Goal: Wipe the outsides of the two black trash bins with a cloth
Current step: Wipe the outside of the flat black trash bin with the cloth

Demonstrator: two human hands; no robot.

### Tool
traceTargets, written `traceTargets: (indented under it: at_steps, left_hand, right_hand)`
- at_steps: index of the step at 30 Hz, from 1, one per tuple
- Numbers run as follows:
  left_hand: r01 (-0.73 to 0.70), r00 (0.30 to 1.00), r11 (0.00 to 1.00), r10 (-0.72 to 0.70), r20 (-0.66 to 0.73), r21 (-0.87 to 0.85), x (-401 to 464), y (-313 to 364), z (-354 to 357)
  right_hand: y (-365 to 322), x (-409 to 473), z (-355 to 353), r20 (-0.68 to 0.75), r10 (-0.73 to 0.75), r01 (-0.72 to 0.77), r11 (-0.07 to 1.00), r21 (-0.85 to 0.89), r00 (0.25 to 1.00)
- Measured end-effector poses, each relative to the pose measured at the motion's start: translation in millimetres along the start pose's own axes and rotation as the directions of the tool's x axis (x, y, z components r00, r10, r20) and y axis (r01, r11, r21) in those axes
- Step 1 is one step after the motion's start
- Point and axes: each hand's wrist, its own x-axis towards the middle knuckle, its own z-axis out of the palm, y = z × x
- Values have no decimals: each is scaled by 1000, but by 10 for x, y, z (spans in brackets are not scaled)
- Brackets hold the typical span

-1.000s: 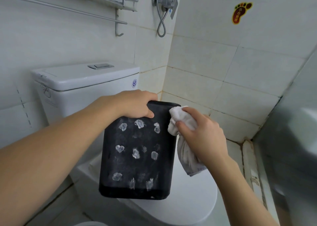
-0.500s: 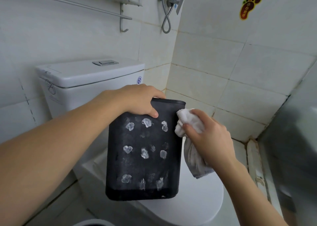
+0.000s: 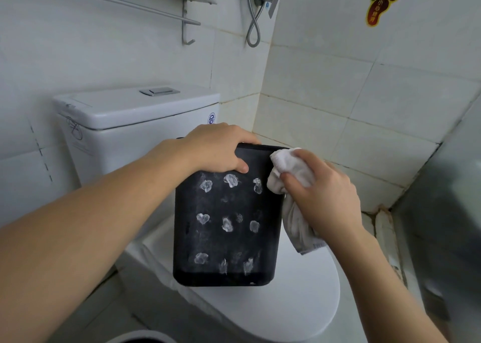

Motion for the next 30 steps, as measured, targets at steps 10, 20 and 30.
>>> traceTargets:
  at_steps: [10, 20, 30]
  left_hand:
    - [13, 998, 1000, -13, 55, -6, 122, -116, 21]
    - [41, 999, 998, -43, 30, 50, 85, -64, 25]
    - [63, 998, 997, -64, 14, 40, 0, -54, 19]
  right_hand:
    - [235, -183, 124, 248, 85, -84, 996, -12, 965]
    - [-2, 128, -2, 83, 7, -7, 1000, 6, 996]
    - [74, -196, 169, 140, -25, 56, 972, -227, 990]
